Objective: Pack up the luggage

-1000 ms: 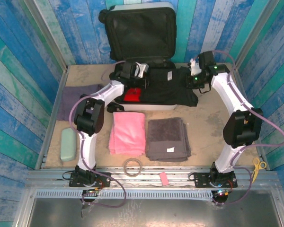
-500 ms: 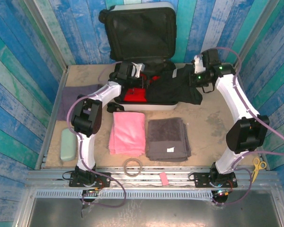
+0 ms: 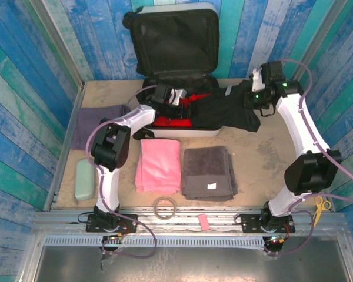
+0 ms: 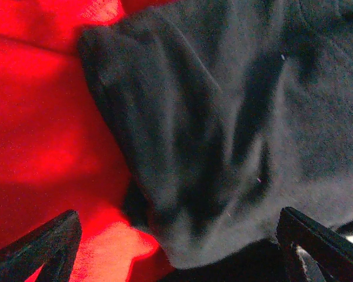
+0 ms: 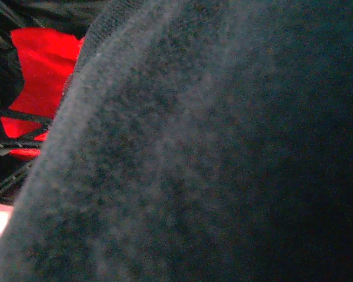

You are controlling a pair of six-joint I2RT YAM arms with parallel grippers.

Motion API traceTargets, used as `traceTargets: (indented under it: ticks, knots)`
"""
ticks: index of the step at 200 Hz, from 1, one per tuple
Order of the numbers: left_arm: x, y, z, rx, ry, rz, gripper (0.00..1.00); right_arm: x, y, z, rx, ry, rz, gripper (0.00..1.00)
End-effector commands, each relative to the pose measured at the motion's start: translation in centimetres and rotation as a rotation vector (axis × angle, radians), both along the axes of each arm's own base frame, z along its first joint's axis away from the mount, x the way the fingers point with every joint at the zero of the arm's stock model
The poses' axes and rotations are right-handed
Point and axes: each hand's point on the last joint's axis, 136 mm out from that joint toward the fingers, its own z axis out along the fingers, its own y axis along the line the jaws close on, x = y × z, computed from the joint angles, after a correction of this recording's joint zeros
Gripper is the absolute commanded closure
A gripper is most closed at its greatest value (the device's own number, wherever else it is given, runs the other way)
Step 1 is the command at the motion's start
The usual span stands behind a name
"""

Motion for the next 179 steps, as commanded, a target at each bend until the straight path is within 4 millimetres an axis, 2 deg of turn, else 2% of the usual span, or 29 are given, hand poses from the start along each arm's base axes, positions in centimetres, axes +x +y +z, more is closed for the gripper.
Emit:
traceTargets:
  ticks: [1,41,67,83,98,120,147,168,179]
  knots:
    - [-1.2,-1.6,-2.2,-0.023,0.104,-0.043,0.10,-0.3,0.4,2.0,0.029,-0.050,0.028,1.00]
    - [-1.7,-3.7,-3.1,-0.118,0.189,-0.043,0.10,-0.4,0.8,2.5,0.052,-0.059,0.041,1.00]
    - [-1.4,-3.9,-5.1,-0.108,0.261,0.006,0.11,-0.4,0.6,2.7,0.058,-0.061,0.034,1.00]
    - [-1.4,-3.4,-6.7,-0.072,0.293,0.047,0.11,-0.2,0.5,2.7,0.065,-0.060,0.027,1.00]
    - [-1.3,-3.4,-7.0,-0.097,0.306,0.071,0.13,0.0,0.7,2.9,0.083,-0.061,0.034,1.00]
    - [-1.2,-4.6,-5.4,-0.216,0.309,0.069,0.32,0.3,1.6,3.3,0.122,-0.063,0.068,1.00]
    - [-1.4,-6.4,-1.1,-0.377,0.270,0.017,0.61,0.7,2.9,4.2,0.182,-0.104,0.128,1.00]
    - [-1.4,-6.9,2.0,-0.442,0.231,-0.017,0.85,1.2,3.7,5.2,0.219,-0.141,0.158,1.00]
    - [-1.4,-6.8,3.6,-0.457,0.202,-0.029,0.94,1.6,3.9,5.9,0.233,-0.160,0.169,1.00]
